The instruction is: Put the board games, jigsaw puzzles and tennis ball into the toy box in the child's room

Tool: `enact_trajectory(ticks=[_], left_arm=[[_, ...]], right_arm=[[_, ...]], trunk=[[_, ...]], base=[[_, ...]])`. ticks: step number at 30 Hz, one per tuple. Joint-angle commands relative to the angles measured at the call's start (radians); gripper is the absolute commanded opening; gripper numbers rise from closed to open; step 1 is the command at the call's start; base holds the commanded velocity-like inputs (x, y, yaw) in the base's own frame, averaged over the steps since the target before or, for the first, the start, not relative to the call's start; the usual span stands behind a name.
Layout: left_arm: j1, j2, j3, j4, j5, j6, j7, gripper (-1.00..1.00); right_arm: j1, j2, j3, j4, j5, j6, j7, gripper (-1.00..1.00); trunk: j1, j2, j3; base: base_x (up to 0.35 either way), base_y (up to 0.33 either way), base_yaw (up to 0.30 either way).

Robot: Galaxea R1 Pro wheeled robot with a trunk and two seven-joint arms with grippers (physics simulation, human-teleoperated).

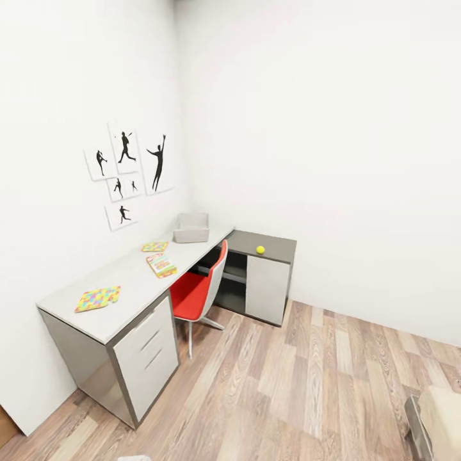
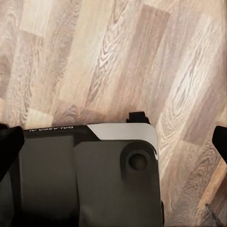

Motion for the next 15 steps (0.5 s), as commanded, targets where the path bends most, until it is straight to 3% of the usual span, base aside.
enact_trajectory(ticks=[1,5,10,12,15], left_arm=[[0.0,0.0,0.005,-0.002,0.002,0.007,0.0,1.0],[-0.009,0.0,0.011,-0.014,0.001,0.04,0.002,1.0],[-0.123,0.002,0.017,-0.071,-0.001,0.239,0.006,1.0],[-0.152,0.007,0.022,-0.082,-0.001,0.27,0.005,1.0],[-0.172,0.017,0.032,-0.087,-0.002,0.257,0.004,1.0]], right_arm=[[-0.004,0.001,-0.01,-0.003,-0.005,0.009,0.0,1.0],[-0.088,0.001,-0.042,-0.01,-0.005,0.104,0.001,1.0],[-0.189,-0.005,-0.111,-0.012,-0.005,0.215,-0.001,1.0],[-0.2,-0.003,-0.132,-0.011,-0.004,0.227,-0.001,1.0],[-0.207,0.002,-0.146,-0.008,-0.001,0.225,-0.002,1.0]], trunk=[[-0.003,0.005,0.001],[-0.019,0.033,0.014],[-0.034,0.061,0.026],[-0.034,0.061,0.026],[-0.034,0.061,0.026]], base=[[0.0,0.0,-0.289],[0.0,0.0,-0.289],[0.0,0.0,-0.289],[0.0,0.0,-0.289],[0.0,0.0,-0.289]])
